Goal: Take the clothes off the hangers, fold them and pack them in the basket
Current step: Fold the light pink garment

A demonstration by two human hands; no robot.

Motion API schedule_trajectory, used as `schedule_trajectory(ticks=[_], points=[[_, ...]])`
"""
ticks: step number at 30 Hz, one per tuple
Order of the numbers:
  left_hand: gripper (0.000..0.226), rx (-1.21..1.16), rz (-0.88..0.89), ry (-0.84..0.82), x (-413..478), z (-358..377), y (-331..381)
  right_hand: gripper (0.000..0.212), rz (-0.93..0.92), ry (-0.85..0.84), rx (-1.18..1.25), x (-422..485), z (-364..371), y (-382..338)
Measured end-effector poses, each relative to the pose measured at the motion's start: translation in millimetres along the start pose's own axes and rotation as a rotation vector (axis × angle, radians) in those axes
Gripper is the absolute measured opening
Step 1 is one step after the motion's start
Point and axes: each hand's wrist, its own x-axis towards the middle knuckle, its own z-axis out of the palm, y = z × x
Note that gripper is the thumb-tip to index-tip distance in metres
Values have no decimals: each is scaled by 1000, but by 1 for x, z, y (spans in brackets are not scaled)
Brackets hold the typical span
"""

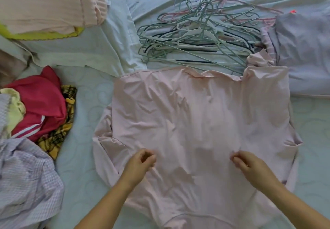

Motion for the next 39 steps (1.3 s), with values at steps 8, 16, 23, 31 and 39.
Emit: schedule_trajectory(ticks=[8,16,23,31,39], points=[[58,751,-23,275,9,-45,-60,53,-228,39,-341,-10,33,38],[61,935,466,228,121,-66,31,66,-224,422,-282,93,-24,-24],[47,415,433,416,156,-91,44,50,170,364,-381,174,-76,-29],[66,-218,-288,614,57,-110,-52,35,-357,307,-190,138,0,-109],[39,-480,-410,410,16,-98,-82,47,-546,47,59,183,79,-290]])
